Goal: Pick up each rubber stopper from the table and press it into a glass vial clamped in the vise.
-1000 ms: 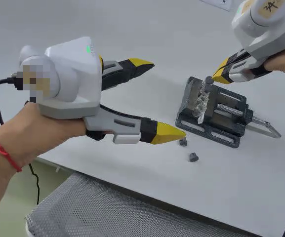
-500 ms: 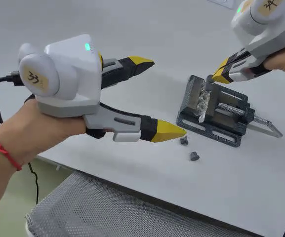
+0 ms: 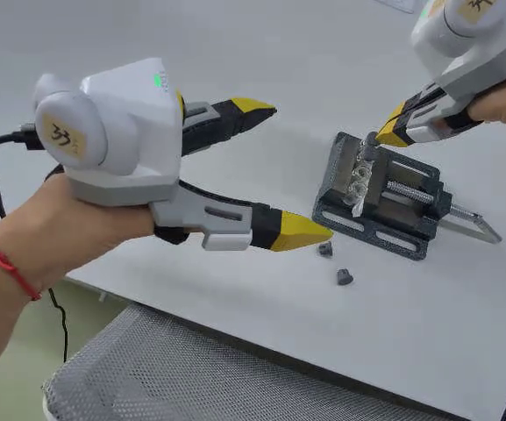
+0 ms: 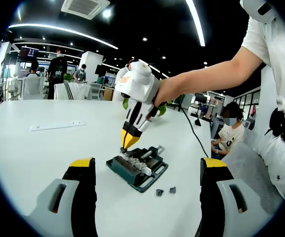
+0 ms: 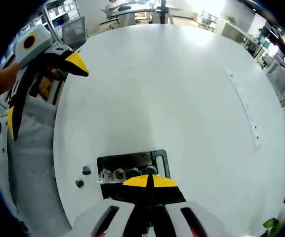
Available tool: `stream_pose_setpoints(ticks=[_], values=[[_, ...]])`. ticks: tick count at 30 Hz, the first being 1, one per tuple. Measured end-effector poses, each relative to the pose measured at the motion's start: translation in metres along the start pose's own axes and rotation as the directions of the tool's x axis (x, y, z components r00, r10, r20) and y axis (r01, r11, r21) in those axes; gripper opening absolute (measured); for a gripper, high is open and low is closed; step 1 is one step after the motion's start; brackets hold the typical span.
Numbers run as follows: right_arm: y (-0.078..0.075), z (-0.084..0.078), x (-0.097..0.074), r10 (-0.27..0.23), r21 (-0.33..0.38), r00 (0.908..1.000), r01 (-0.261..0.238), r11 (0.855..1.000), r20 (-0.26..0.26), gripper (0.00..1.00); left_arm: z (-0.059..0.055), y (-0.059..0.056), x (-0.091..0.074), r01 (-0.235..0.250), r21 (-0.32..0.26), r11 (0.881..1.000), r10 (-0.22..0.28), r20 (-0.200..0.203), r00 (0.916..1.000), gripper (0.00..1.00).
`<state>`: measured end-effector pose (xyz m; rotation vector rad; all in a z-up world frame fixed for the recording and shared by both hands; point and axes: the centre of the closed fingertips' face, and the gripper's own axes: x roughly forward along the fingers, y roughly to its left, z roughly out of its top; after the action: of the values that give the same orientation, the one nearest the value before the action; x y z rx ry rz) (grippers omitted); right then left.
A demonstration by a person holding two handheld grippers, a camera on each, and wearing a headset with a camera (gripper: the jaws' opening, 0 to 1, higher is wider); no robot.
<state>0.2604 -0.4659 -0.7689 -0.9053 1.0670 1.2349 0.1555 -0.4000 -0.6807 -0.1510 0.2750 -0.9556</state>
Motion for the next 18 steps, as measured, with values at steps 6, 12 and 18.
stream_pose_setpoints(ticks=[6,12,18], values=[[0.0000,-0.0010,-0.0003,0.004,-0.004,0.9999,-0.004,1.000,-0.010,0.00,-0.0004,0.0018,0.0004,0.003,-0.001,1.000,-0.003,0.002,1.0000,0.86],[-0.0026,-0.0014,0.0004,0.005,-0.003,0.9998,-0.005,1.000,-0.017,0.00,0.0001,0.0005,0.0028,0.008,0.001,1.000,-0.008,0.002,1.0000,0.86],[-0.0027,-0.0019,0.0011,0.002,-0.002,0.9998,-0.002,1.000,-0.022,0.00,0.0005,-0.0013,0.0041,0.010,0.002,1.000,-0.010,0.001,0.9999,0.86]])
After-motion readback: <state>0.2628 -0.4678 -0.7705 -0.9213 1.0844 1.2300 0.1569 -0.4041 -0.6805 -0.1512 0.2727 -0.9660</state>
